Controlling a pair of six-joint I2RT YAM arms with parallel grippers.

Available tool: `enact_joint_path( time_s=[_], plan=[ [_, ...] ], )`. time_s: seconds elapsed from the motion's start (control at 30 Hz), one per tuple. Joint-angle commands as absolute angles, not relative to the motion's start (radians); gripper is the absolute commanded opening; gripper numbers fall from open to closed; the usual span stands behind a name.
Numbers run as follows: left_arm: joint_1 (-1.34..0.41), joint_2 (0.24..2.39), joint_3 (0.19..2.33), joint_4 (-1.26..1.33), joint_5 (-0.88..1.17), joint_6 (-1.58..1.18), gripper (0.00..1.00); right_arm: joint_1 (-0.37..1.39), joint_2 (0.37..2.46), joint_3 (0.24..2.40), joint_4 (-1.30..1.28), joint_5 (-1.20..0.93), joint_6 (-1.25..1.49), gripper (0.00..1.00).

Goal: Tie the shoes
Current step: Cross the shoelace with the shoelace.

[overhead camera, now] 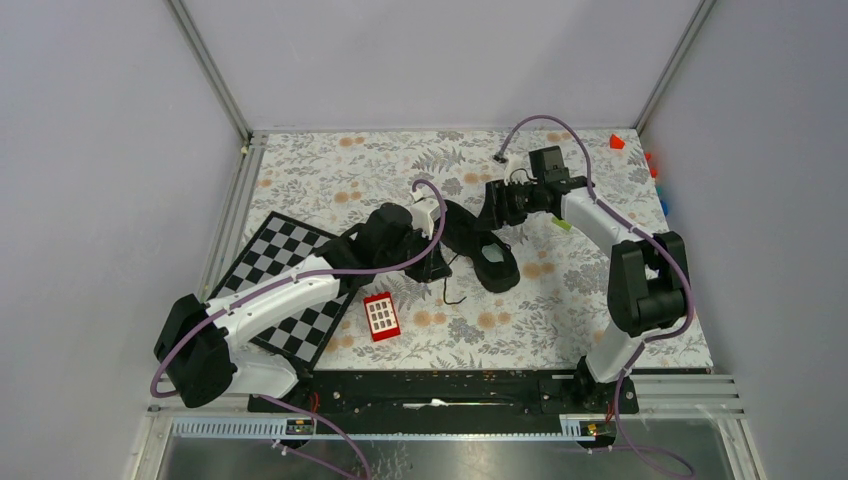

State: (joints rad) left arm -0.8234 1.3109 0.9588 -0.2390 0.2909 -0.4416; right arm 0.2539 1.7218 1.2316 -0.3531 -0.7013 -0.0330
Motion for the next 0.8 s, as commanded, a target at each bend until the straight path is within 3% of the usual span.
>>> enact_joint_path(
  time_s=[0.0,0.23,0.43,0.77],
  plan=[
    [-0.82,1.287,0.985,-0.212,0.291,-0.428,0.0,0.227,1.743,1.272,-0.283,-0.762,0.03,0.6],
    [-0.821,1.287,0.983,-0.212,0.293,-0.425,0.0,0.226,1.761,1.28,-0.285,-0.795,0.03,0.51],
    [-0.821,1.289,0.983,-0.212,0.295,-0.425,0.0,0.206,1.757,1.254,-0.256,-0.859,0.047,0.62],
    [-0.821,1.295,0.993,-0.216,0.301,-0.423,0.0,0.181,1.762,1.207,-0.221,-0.956,0.026,0.72]
  ],
)
